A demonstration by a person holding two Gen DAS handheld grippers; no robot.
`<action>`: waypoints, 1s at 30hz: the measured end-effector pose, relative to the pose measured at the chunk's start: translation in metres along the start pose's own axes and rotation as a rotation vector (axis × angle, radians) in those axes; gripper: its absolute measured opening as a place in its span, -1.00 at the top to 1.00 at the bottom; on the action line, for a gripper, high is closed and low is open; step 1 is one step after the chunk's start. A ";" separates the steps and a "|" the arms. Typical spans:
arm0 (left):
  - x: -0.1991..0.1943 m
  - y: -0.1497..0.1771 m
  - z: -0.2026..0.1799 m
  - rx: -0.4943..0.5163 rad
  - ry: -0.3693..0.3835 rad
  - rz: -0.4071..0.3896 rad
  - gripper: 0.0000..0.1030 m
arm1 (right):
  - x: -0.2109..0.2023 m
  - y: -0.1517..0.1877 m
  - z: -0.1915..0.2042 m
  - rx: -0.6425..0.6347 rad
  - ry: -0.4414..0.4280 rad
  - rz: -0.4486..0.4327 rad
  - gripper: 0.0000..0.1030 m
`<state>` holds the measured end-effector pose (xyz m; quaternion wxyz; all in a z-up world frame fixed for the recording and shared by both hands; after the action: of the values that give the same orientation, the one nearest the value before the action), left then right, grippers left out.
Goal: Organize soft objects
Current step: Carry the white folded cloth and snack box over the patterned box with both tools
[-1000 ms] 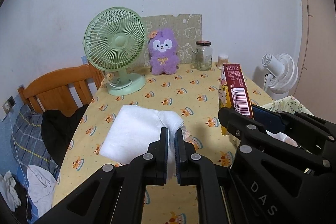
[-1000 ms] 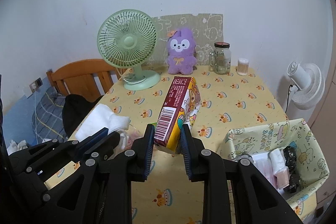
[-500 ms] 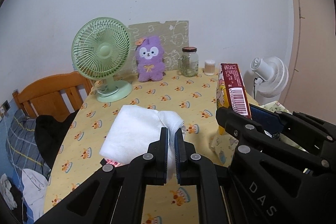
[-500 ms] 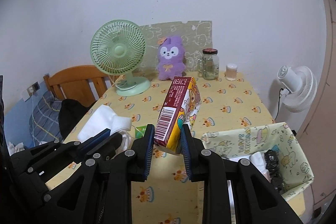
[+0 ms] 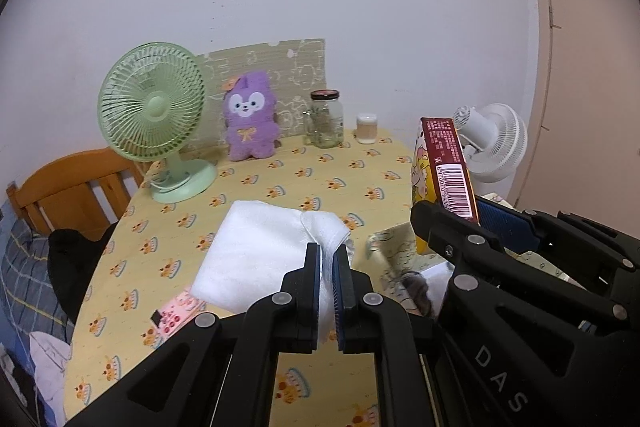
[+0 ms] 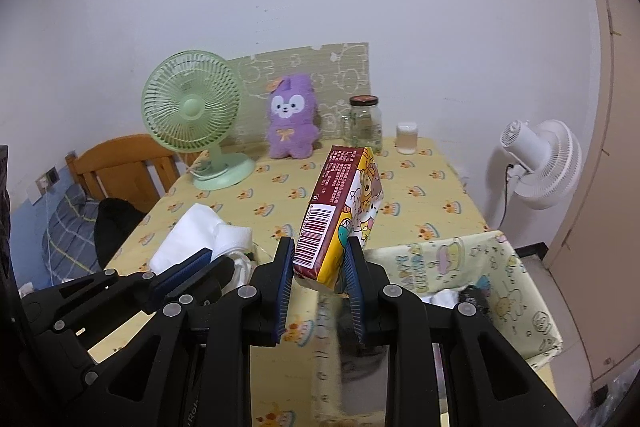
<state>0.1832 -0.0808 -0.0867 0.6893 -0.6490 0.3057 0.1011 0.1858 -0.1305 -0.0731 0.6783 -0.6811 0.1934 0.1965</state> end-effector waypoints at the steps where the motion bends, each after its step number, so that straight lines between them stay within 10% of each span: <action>1: 0.001 -0.001 -0.004 0.003 0.004 0.002 0.95 | 0.000 0.000 -0.004 0.004 0.005 0.001 0.45; 30: 0.056 0.009 -0.108 0.107 0.164 0.111 0.94 | 0.019 0.035 -0.111 0.112 0.093 0.088 0.45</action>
<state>0.1915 -0.1972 -0.1219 0.6890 -0.5995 0.4013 0.0693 0.1837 -0.2417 -0.1124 0.6963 -0.6415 0.2650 0.1831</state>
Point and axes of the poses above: each gripper's, at about its wrist camera, not at the fingertips, and x roughly the way its jaws point, z to its left, y to its underside, the point moved 9 cm from there along x, roughly the way its jaws point, and after that the axes turned 8 degrees about y, right-handed, at the moved point
